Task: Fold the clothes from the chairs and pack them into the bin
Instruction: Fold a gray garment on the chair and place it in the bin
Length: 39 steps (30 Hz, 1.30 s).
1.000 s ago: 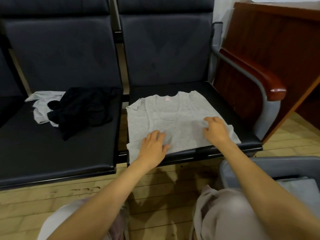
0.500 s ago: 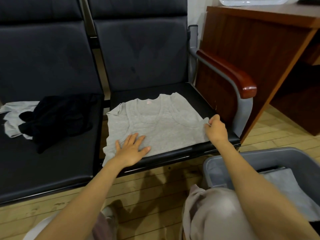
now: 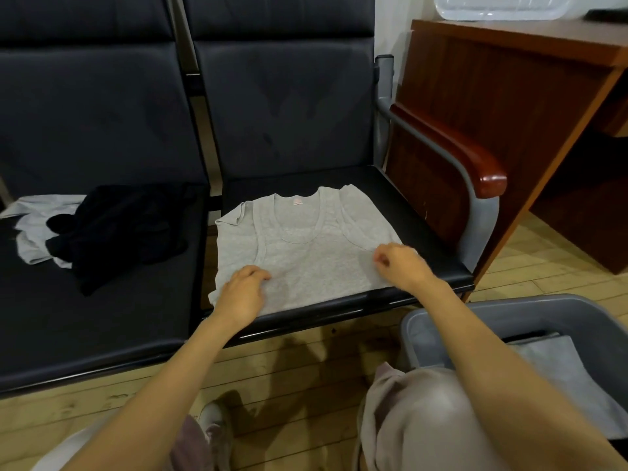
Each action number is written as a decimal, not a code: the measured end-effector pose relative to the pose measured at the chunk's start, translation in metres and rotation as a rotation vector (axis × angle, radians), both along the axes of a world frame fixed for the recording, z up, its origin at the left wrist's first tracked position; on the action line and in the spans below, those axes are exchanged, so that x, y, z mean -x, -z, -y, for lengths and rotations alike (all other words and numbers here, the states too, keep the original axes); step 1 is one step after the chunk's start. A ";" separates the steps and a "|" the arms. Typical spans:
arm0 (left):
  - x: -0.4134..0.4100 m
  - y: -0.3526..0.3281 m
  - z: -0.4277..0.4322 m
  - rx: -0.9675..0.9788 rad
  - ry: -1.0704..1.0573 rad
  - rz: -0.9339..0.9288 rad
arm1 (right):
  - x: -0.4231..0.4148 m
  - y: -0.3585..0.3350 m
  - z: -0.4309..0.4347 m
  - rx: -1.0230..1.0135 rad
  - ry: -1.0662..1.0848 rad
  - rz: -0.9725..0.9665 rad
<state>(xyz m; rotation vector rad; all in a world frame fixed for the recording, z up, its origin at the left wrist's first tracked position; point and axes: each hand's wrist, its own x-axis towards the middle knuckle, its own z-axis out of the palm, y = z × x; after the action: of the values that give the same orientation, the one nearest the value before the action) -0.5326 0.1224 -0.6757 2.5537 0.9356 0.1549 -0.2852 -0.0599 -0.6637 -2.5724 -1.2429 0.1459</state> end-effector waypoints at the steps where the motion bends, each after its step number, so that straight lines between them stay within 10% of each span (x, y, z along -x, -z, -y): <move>1: 0.006 0.000 -0.004 0.026 -0.024 0.045 | 0.004 0.001 -0.006 0.076 -0.029 0.029; 13: 0.046 -0.011 -0.044 0.438 -0.400 -0.028 | 0.086 -0.008 -0.201 -0.041 -0.507 -0.017; 29: 0.041 -0.021 -0.047 0.733 -0.447 0.211 | 0.074 0.006 -0.327 -0.161 -0.246 0.157; 39: -0.023 -0.029 0.014 0.661 -0.177 0.399 | 0.005 -0.049 -0.295 -0.327 0.005 -0.453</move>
<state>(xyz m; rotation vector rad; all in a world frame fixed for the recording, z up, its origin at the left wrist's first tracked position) -0.5096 0.1081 -0.6469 1.7526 0.8691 0.3297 -0.2900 0.2355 -0.6150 -2.1074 -0.9933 0.4549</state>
